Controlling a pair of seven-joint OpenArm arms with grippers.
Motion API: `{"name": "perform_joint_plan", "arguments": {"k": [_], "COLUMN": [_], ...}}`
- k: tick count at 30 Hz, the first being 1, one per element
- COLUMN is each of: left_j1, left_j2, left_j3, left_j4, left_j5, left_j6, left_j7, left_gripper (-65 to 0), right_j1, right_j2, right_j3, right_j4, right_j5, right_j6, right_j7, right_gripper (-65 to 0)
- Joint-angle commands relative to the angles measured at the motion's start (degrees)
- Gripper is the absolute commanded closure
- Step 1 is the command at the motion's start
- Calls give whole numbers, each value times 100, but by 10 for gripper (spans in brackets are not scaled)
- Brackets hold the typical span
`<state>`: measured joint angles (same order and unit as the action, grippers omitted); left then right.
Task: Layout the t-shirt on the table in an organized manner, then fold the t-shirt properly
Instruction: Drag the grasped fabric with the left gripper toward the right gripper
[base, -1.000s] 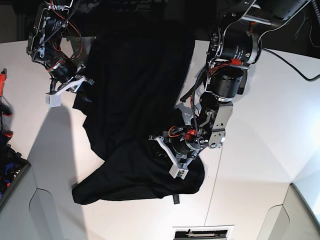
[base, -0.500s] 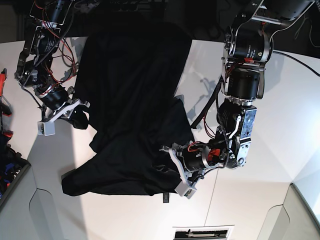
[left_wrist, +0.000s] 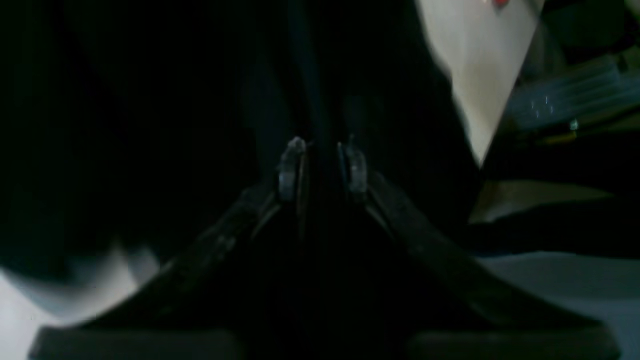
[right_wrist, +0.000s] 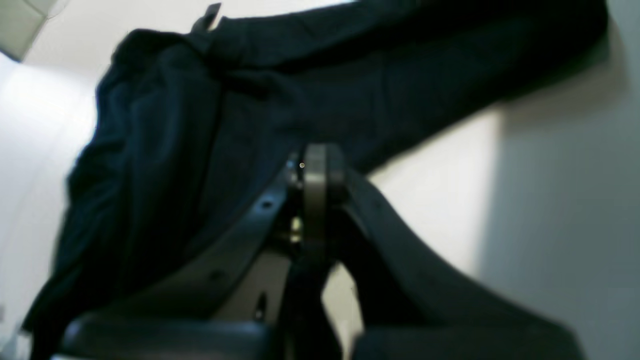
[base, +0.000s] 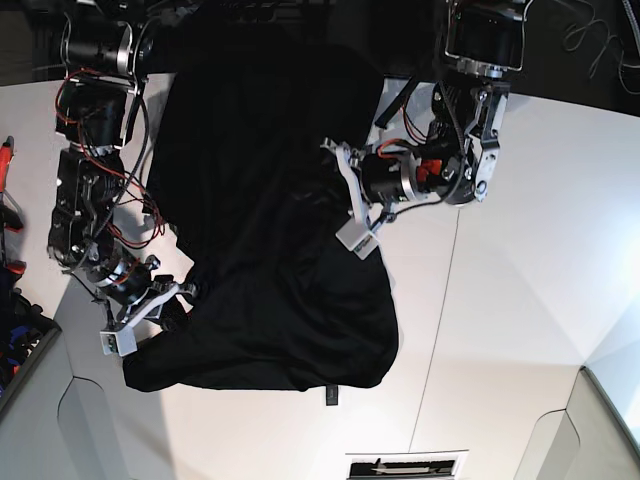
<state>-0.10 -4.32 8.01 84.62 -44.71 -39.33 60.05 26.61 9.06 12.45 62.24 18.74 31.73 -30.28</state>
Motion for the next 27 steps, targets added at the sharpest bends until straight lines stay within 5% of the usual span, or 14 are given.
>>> {"name": "perform_joint_plan", "arguments": {"k": [1, 13, 22, 27], "left_j1": [48, 756, 682, 354], "left_j2": [33, -4, -1036, -1436], "left_j3": [63, 328, 321, 321], "left_j4": [144, 127, 125, 74], "left_j5": [-157, 1082, 1694, 1674], "left_j6": [-67, -67, -67, -67], "left_j7": [-107, -632, -1237, -1270], "left_gripper": [-116, -116, -116, -116], "right_j1": [317, 881, 872, 815], "right_j2": [46, 61, 573, 925], "right_j3": [-136, -1451, -1449, -1449], "right_j4": [-142, -1906, -1950, -1934], "right_j5": [-24, -938, -881, -260], "right_j6": [37, 17, -7, -9], "right_j7": [236, 673, 621, 168], "right_gripper": [0, 0, 0, 0]}}
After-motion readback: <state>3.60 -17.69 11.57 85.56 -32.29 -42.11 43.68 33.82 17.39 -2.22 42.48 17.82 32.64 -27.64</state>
